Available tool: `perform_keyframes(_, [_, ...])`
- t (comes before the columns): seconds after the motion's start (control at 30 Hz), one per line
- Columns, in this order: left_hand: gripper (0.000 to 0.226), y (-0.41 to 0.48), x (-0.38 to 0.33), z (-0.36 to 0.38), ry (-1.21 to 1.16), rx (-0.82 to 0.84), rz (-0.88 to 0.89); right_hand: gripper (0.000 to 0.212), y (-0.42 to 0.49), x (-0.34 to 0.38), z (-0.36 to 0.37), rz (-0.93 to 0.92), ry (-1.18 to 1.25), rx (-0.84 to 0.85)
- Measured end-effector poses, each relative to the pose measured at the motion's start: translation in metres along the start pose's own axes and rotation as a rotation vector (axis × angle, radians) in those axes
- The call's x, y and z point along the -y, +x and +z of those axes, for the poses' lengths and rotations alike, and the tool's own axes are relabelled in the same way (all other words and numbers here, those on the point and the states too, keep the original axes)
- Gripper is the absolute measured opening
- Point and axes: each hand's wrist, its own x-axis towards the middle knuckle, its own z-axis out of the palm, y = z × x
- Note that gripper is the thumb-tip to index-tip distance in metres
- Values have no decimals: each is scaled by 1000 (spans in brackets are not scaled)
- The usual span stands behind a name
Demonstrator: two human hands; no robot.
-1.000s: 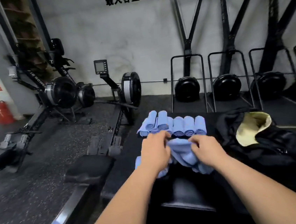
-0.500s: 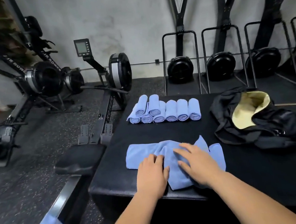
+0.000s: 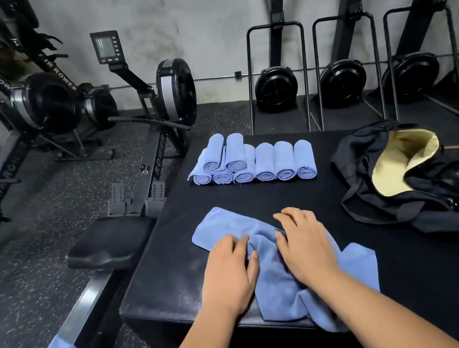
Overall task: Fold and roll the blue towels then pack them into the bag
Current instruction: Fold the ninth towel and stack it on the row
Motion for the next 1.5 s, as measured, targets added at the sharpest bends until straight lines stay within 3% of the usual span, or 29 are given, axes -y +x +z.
perform_keyframes(0.1, [34, 1, 2, 6, 8, -27, 1, 44, -2, -1, 15, -155, 26, 167])
perform_keyframes(0.2, [27, 2, 5, 8, -23, -70, 35, 47, -1, -1, 25, -203, -4, 140])
perform_keyframes(0.33, [30, 1, 7, 10, 1, -114, 77, 60, -4, 3, 24, 102, -181, 30])
perform_keyframes(0.5, [38, 1, 11, 16, 40, -84, 87, 75, -4, 8, 16, 429, -239, 104])
perform_keyframes(0.67, [46, 1, 9, 13, 49, -9, 112, 61, -6, 6, 21, 108, -152, 129])
perform_keyframes(0.97, [34, 1, 7, 7, -1, -22, 81, 36, 2, -3, 0, 174, -219, 41])
perform_keyframes(1.07, [28, 0, 7, 6, -26, -26, 63, 64, 5, -24, 8, 17, -108, 283])
perform_keyframes(1.13, [26, 1, 8, 7, -54, -28, 38, 72, 1, -30, 11, 20, -65, 350])
perform_keyframes(1.33, [31, 32, 1, 0, -41, -9, -54, 69, -4, -26, 9, 40, -11, 159])
perform_keyframes(1.5, [59, 81, -19, 11, -142, 197, -231, 66, -4, -28, 10, 77, 125, 106])
